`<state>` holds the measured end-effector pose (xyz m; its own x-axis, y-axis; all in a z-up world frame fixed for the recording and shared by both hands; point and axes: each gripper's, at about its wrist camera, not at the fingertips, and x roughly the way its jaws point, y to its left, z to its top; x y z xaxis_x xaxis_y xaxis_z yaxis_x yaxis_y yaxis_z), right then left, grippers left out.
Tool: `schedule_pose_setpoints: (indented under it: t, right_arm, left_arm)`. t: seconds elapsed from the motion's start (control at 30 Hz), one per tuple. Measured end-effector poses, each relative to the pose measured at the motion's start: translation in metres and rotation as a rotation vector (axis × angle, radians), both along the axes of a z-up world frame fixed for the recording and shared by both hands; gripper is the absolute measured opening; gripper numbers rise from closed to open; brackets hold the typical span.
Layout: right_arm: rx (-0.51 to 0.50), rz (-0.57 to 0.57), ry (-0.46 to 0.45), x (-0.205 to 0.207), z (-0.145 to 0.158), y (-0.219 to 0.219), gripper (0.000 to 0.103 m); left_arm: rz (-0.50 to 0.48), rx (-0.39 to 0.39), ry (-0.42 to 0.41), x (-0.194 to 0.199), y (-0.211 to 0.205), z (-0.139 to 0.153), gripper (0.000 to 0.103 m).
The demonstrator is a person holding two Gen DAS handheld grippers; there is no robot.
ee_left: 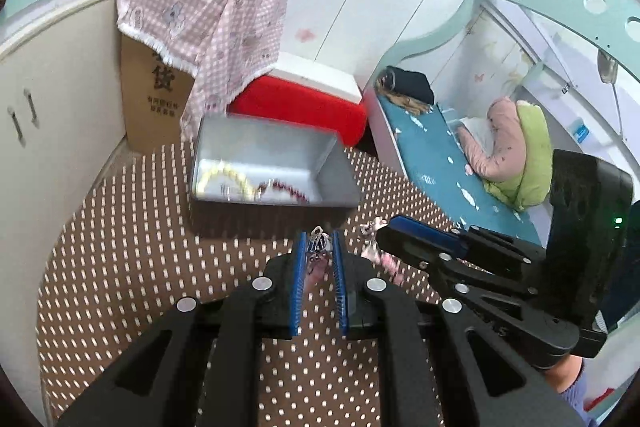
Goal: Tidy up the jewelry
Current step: 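Carry both charms over the grey box and open both grippers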
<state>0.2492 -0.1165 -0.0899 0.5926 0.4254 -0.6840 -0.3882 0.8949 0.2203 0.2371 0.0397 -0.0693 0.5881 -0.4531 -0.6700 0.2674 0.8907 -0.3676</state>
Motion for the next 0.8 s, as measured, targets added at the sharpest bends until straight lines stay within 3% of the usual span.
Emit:
schedule_pose_setpoints:
  t: [0.17, 0.33, 0.8]
  right_arm:
    - [0.02, -0.005, -0.029, 0.019, 0.025, 0.003, 0.016]
    - [0.015, -0.014, -0.009, 0.043, 0.027, 0.01, 0.016]
    - [-0.003, -0.005, 0.126, 0.093, -0.033, 0.037, 0.016]
  left_arm:
    - [0.015, 0.014, -0.012, 0.024, 0.0, 0.021, 0.012]
    - [0.036, 0.023, 0.001, 0.051, 0.002, 0.026, 0.012]
    - [0.071, 0.07, 0.141, 0.098, 0.007, -0.034, 0.012]
